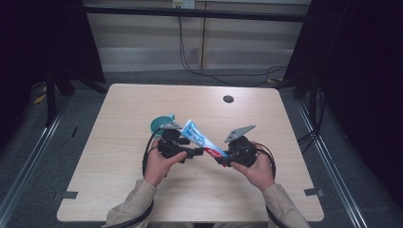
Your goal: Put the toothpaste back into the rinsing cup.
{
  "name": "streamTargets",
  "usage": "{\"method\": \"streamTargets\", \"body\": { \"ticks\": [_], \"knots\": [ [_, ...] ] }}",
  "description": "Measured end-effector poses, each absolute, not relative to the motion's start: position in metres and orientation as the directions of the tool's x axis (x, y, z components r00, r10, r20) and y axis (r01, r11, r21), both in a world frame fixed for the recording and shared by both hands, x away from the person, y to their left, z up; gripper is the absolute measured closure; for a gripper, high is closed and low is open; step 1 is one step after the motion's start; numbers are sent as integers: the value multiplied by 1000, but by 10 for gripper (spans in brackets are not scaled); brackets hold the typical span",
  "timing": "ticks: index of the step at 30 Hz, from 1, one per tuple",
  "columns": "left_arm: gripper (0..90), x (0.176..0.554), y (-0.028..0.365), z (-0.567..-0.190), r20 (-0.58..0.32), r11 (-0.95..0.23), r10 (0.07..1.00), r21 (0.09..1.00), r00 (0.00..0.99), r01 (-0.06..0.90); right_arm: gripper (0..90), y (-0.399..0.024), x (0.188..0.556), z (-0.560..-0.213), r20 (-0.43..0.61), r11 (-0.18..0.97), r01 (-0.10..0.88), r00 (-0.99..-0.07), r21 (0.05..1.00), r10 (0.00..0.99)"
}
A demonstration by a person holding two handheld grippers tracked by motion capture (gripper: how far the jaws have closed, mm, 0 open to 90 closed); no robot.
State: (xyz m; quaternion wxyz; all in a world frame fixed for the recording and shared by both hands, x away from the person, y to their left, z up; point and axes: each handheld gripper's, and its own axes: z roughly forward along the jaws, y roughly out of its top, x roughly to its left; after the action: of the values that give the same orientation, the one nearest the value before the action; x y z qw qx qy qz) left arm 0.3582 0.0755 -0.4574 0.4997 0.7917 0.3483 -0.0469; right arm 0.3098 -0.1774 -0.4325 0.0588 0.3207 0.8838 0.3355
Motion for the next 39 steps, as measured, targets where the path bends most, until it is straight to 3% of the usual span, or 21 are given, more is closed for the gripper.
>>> {"method": "streamTargets", "body": {
  "ticks": [25,39],
  "knots": [
    [237,361,74,-440,-481,-172,485,767,731,619,720,-170,310,-437,138,559,516,-802,650,580],
    [404,360,81,-431,-493,-101,479,791,727,603,713,-158,309,-441,145,551,510,-807,661,573]
  ]
}}
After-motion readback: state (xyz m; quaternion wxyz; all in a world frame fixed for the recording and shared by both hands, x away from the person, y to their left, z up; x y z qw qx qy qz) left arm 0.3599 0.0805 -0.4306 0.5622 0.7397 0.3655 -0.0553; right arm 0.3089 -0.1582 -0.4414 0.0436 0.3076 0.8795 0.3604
